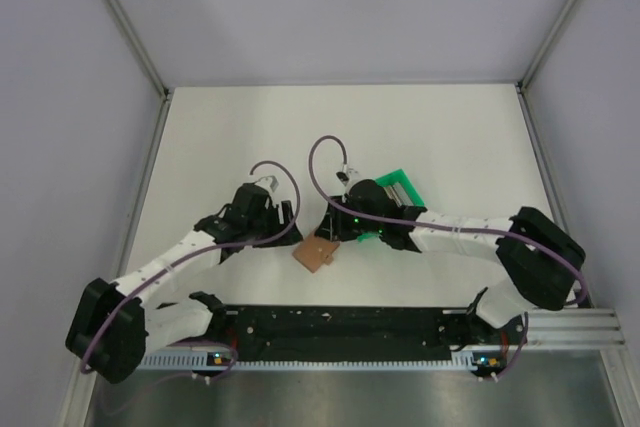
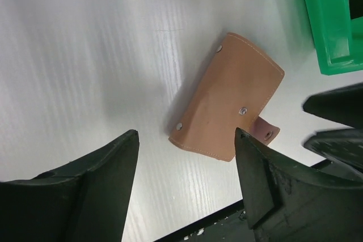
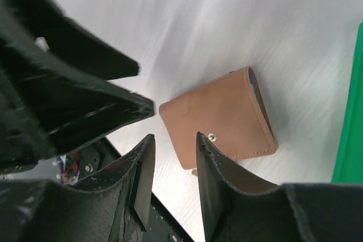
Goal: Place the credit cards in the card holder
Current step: Open the card holder at the center of the board.
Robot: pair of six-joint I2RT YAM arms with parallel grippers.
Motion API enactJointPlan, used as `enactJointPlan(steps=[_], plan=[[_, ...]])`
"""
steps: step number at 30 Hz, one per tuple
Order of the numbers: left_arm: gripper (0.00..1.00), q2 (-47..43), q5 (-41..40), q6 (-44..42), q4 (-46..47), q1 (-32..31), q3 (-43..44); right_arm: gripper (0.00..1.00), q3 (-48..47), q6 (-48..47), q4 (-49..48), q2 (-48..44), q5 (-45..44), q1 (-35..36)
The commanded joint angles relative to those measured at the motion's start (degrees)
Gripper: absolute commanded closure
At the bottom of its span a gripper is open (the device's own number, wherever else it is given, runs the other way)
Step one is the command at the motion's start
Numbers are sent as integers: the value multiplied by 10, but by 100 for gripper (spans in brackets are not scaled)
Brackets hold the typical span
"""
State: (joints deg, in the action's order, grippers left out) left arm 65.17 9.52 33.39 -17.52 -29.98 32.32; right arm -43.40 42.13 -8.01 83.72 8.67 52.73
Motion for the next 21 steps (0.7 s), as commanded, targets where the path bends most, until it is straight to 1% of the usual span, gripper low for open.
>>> enactJointPlan(steps=[1, 2, 3, 5, 9, 13, 14, 18, 21], plan=[[26, -77, -84, 21, -88, 3, 15, 69, -53, 35, 22, 67, -30, 25], [23, -94, -90, 26, -102, 3, 15, 72, -66, 33, 31, 77, -30, 29], [20, -113, -117, 30, -113, 3, 13, 73, -71, 27, 39, 86, -27, 33], [17, -144, -130, 33, -124, 4, 6, 75, -83, 26, 71, 97, -32, 42], [16, -174, -136, 41, -146, 3, 1, 79, -44, 28, 94, 73, -44, 51], [16, -180, -126, 44, -139, 3, -10, 82, 3, 29, 94, 50, -56, 51], [16, -178, -122, 44, -137, 3, -12, 84, 10, 29, 97, 47, -59, 51], [17, -177, -98, 43, -132, 3, -12, 85, 32, 38, 92, 37, -44, 52], [17, -173, -53, 30, -109, 3, -15, 86, 44, 44, 85, 38, -43, 52]])
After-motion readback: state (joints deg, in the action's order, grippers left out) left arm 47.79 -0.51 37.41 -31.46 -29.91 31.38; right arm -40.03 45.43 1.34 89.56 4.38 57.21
